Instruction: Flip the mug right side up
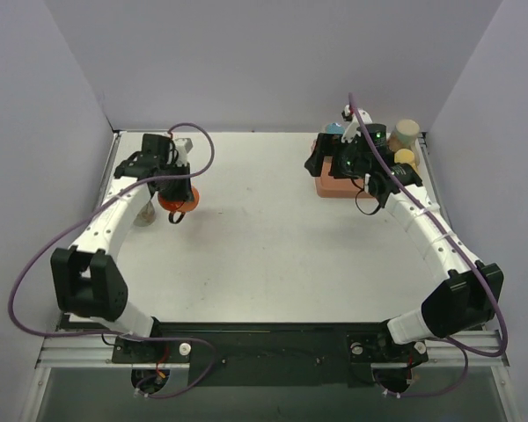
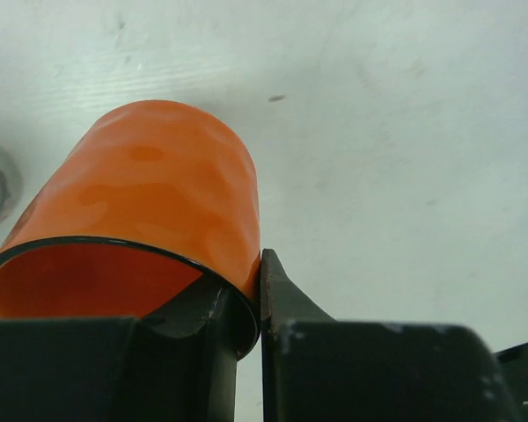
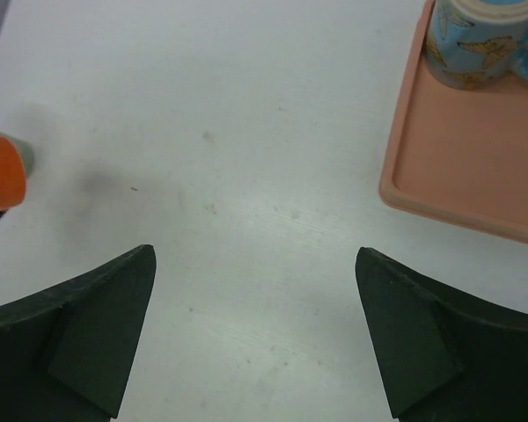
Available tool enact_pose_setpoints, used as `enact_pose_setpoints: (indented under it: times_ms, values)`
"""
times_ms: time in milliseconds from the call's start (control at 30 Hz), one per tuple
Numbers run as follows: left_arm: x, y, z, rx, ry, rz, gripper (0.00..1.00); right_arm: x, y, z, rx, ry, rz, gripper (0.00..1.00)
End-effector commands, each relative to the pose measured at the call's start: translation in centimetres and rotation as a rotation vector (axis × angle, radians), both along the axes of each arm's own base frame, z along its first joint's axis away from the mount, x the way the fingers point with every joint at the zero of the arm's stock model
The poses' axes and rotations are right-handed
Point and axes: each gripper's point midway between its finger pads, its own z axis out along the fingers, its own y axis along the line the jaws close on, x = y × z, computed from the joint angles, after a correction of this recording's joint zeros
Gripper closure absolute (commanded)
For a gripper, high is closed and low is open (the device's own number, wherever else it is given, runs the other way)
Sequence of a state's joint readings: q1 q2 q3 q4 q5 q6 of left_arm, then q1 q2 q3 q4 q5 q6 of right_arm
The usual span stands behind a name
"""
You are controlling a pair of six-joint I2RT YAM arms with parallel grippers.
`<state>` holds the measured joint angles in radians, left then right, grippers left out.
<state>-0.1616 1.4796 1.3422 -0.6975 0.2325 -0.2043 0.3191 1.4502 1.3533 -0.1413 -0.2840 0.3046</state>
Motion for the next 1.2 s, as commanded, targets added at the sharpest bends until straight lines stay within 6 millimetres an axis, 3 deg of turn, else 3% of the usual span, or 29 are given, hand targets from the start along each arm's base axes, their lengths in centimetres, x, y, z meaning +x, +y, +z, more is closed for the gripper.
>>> enact_pose_setpoints:
  times_ms: [0,200,367,533,667,767,800,833,933,967,1000,1033,1133,1167]
  values:
    - [-1.3,4.3,-1.8,0.410,0.151,-0.193,1.00,-2.0,-3.0,-1.7,-0.224,0.007,-0.016,0.09]
    - [-0.7,5.3,-6.0,0.521,0.303,-0.261,1.00,-1.7,-3.8,-2.8,-0.271,0.028,-0.038,0.09]
    - [1.0,6.1,-8.0,0.566,0.315,-0.241,1.00,-1.7,-4.1,-2.7,-0.290,0.030,-0.046,0.09]
    - [2.2,5.5,-10.4,0.542,0.336,-0.258,1.00,-1.7,-5.0,-2.5,-0.320,0.021,-0.070,0.09]
    - [2.4,4.8,-12.0,0.512,0.368,-0.275,1.00,-1.6,-7.6,-2.8,-0.345,0.053,-0.161,0.09]
    - [2.2,4.5,-12.4,0.499,0.372,-0.309,1.00,-1.4,-10.9,-3.4,-0.367,0.082,-0.213,0.09]
    - [2.2,4.4,-12.4,0.498,0.368,-0.319,0.96,-1.2,-11.6,-3.4,-0.371,0.083,-0.217,0.09]
    - [2.2,4.4,-12.2,0.493,0.357,-0.329,0.92,-1.1,-13.6,-3.9,-0.391,0.094,-0.232,0.09]
    - [2.4,4.4,-10.9,0.492,0.318,-0.331,0.57,-0.3,-17.7,-4.7,-0.461,0.109,-0.234,0.09]
    - [2.6,4.4,-9.9,0.493,0.293,-0.328,0.56,0.2,-19.9,-5.0,-0.494,0.124,-0.241,0.09]
    - [2.5,4.2,-9.3,0.473,0.283,-0.336,0.50,0.4,-20.8,-5.5,-0.511,0.137,-0.229,0.10]
    - [2.5,4.0,-8.0,0.467,0.249,-0.344,0.32,1.1,-22.5,-5.9,-0.532,0.144,-0.205,0.10]
    - [2.6,3.7,-5.0,0.452,0.152,-0.359,0.31,2.2,-26.2,-7.8,-0.548,0.184,-0.170,0.13]
    - [2.6,3.5,-3.3,0.444,0.094,-0.353,0.31,2.8,-27.1,-7.2,-0.581,0.162,-0.146,0.13]
